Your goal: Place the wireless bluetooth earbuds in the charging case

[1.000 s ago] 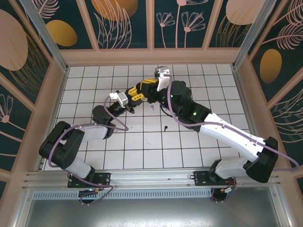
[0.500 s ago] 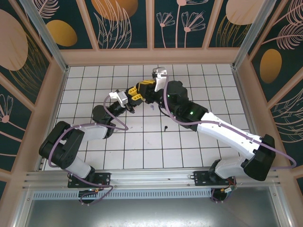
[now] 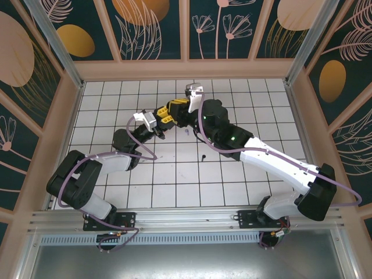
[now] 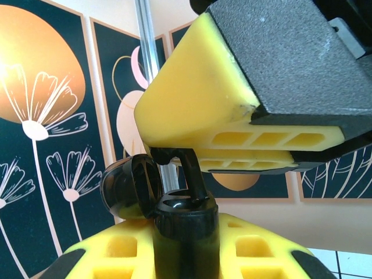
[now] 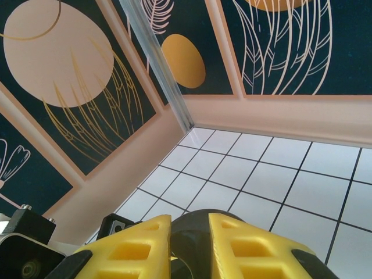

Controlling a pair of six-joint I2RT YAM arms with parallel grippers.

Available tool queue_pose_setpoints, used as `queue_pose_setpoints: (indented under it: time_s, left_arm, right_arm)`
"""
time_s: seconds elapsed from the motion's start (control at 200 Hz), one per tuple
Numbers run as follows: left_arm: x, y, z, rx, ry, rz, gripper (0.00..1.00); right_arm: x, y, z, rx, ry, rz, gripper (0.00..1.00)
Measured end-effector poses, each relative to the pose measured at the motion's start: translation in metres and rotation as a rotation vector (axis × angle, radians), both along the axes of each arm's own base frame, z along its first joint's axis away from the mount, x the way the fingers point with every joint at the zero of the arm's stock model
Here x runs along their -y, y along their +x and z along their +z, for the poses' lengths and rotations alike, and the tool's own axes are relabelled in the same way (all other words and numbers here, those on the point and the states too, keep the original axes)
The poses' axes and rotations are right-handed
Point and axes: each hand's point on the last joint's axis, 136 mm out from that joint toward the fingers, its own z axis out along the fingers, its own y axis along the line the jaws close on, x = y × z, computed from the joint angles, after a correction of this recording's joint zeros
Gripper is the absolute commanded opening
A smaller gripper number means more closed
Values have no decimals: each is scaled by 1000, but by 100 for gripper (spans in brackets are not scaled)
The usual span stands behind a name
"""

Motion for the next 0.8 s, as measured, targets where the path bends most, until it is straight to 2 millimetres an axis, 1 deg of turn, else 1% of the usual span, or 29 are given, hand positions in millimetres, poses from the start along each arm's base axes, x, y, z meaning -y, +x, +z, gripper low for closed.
queue_pose_setpoints:
  time_s: [0.135,0.525,0.581,0.626,0.741,0.801]
  left_arm:
    - [0,1,-1,-10,4,1,0]
    - [0,6,-6,-45,13,13,0]
    - [0,7,-7,-50,15,14,0]
    - [0,7,-8,-54,17,14,0]
    - [1,8,-11,-67,24,13,0]
    - [1,8,-11,-68,23,16,0]
  right_arm:
    - [-1,0,-2,3,-9,4,21]
    - [-10,1,-17,23,-111,30,21]
    - [-10,2,-18,22,-119,24,24]
    - [-10,1,-20,21,-125,24,30]
    - [-14,-2,-22,6,-136,27,50]
    - [-17,-3,-20,-2,-143,30,55]
